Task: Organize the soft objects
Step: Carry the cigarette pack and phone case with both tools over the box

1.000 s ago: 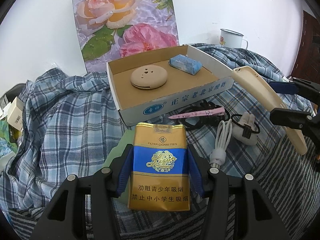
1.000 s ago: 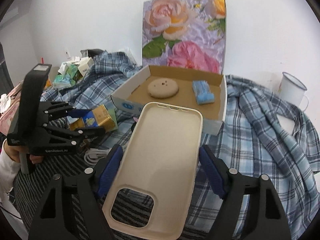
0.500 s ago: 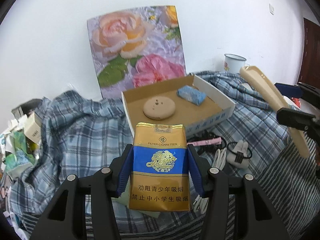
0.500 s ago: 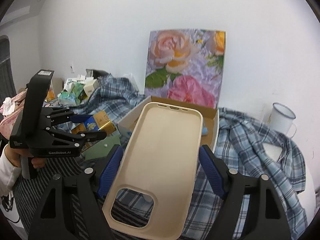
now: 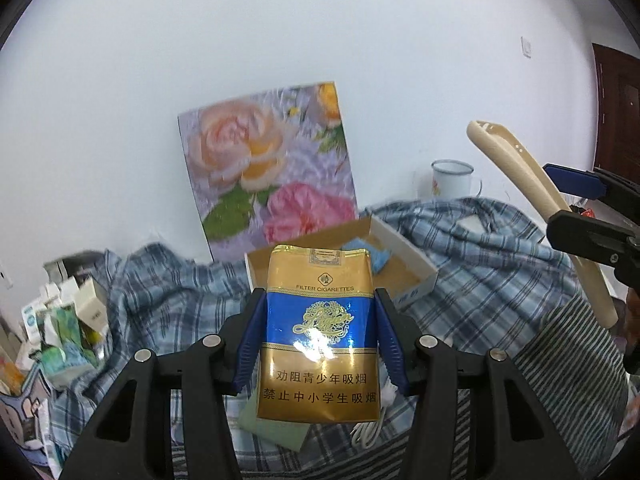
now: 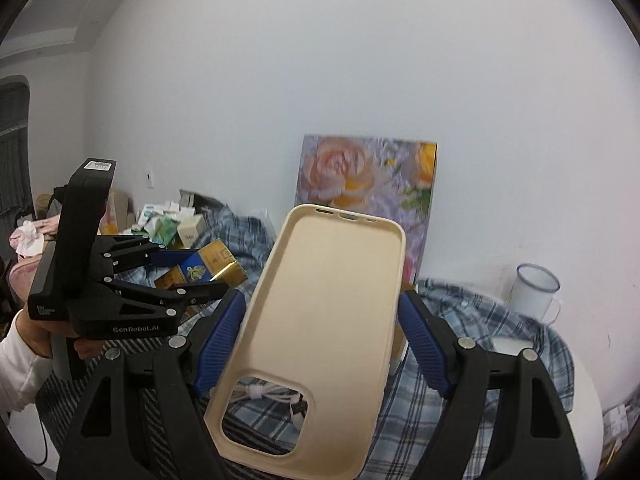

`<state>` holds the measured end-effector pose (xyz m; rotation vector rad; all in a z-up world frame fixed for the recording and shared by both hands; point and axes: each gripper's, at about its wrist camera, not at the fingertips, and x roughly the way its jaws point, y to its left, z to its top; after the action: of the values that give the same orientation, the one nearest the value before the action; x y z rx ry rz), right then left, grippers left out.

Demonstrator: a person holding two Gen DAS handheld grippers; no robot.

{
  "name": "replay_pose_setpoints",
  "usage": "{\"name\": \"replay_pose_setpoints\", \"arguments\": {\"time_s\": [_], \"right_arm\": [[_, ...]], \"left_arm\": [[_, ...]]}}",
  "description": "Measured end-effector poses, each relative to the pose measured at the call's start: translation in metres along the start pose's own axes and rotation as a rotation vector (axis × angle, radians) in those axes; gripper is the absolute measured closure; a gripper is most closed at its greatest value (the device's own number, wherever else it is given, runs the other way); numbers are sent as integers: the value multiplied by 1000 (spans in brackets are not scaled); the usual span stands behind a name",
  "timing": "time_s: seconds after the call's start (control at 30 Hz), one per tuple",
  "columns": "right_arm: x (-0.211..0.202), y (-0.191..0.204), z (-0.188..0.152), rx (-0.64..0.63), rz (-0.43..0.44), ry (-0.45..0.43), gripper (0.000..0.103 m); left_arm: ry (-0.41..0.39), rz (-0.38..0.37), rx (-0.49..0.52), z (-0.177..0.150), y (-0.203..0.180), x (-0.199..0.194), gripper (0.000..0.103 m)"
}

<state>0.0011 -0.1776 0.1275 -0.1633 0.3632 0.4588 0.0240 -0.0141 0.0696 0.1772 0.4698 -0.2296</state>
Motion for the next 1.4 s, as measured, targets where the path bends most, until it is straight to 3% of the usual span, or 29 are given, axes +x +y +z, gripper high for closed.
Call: {"name": "replay_pose_setpoints", "arguments": {"time_s": [0.67, 1.4], "right_arm": [[-10, -13, 61, -32, 20, -142, 25], [20, -29, 139, -62, 19, -293, 25]], "left_arm": [[-150, 15, -49, 75, 5, -33, 48], [-305, 30, -71, 154, 32, -11, 48]]}}
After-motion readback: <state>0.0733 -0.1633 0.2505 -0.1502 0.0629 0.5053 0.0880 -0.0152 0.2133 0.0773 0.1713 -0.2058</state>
